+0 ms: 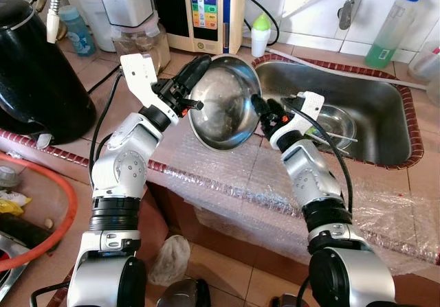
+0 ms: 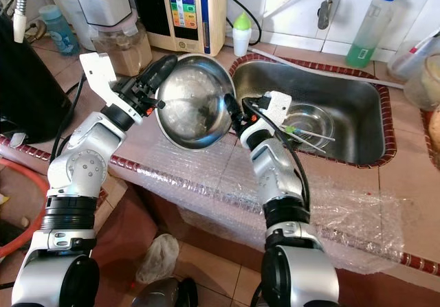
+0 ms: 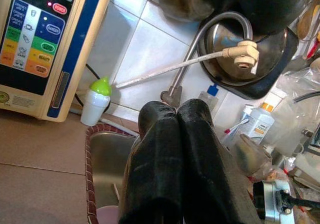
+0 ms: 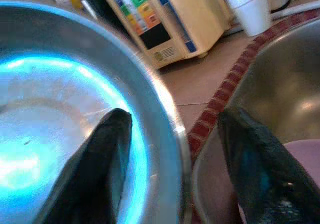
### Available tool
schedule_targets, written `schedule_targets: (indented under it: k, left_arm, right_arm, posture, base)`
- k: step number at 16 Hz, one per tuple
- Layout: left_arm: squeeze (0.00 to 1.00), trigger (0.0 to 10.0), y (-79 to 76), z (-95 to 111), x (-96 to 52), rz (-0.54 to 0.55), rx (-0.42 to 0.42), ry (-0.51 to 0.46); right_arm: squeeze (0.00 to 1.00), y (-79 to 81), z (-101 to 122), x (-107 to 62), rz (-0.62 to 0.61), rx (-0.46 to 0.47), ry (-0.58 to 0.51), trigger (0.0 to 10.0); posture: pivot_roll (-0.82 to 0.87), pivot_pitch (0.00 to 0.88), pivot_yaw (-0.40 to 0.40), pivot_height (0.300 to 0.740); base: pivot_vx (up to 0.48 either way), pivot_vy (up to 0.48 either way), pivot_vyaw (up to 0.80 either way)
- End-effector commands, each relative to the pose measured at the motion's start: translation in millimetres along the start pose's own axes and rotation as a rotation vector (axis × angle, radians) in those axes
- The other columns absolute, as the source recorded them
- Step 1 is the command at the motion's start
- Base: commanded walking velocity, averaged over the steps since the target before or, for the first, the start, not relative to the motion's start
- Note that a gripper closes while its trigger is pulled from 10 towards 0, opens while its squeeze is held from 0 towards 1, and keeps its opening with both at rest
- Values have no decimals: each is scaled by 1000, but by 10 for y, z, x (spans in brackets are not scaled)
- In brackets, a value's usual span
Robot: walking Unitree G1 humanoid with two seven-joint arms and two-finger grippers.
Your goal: Kitchen organization
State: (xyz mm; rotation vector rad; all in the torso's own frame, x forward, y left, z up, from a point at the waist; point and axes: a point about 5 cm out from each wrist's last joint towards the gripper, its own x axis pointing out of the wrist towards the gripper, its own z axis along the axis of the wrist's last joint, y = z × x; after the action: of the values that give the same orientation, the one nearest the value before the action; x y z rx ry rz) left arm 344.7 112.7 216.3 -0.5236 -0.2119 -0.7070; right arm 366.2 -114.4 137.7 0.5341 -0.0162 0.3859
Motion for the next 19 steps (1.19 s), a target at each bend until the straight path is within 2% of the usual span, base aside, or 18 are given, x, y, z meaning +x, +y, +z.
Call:
schedule_targets:
  k: [1,2,5,6,9,10,12,16,19]
  left_arm:
    - [0,0,-65,109,55,-31,24,-25]
    - [0,0,-75,111,57,-33,21,-25]
    - [0,0,-88,132,68,-39,21,-29]
    - [0,0,-87,135,68,-40,22,-30]
    - [0,0,-75,144,65,-39,24,-28]
    - [0,0,-74,146,74,-40,25,-27]
    - [0,0,-74,151,84,-42,24,-27]
    - [0,0,-77,137,97,-44,21,-26]
    - [0,0,-87,125,100,-45,16,-26]
  right_arm:
    - [0,77,1,53,44,14,6,10000]
    - [0,109,-79,65,72,62,43,10000]
    - [0,211,-300,21,136,114,117,10000]
    - [0,225,-330,14,143,139,121,0]
    - [0,229,-363,12,140,177,119,0]
    - [0,195,-384,-6,129,232,125,0]
    - [0,172,-399,-28,128,261,130,0]
    - [0,232,-492,-113,237,331,190,0]
    - [0,272,-546,-136,267,348,218,0]
  posture:
    - [-1,10,65,740]
    - [-1,10,65,740]
    - [5,11,62,740]
    - [6,11,62,740]
    - [6,8,67,740]
    - [4,5,69,740]
    - [4,5,69,740]
    - [-3,3,71,740]
    - [-5,5,70,740]
  base:
    - [0,0,0]
    - [0,0,0]
    - [0,0,0]
    - [0,0,0]
    - [0,0,0]
    - [0,0,0]
    - [0,0,0]
    - [0,0,0]
    - [0,0,0]
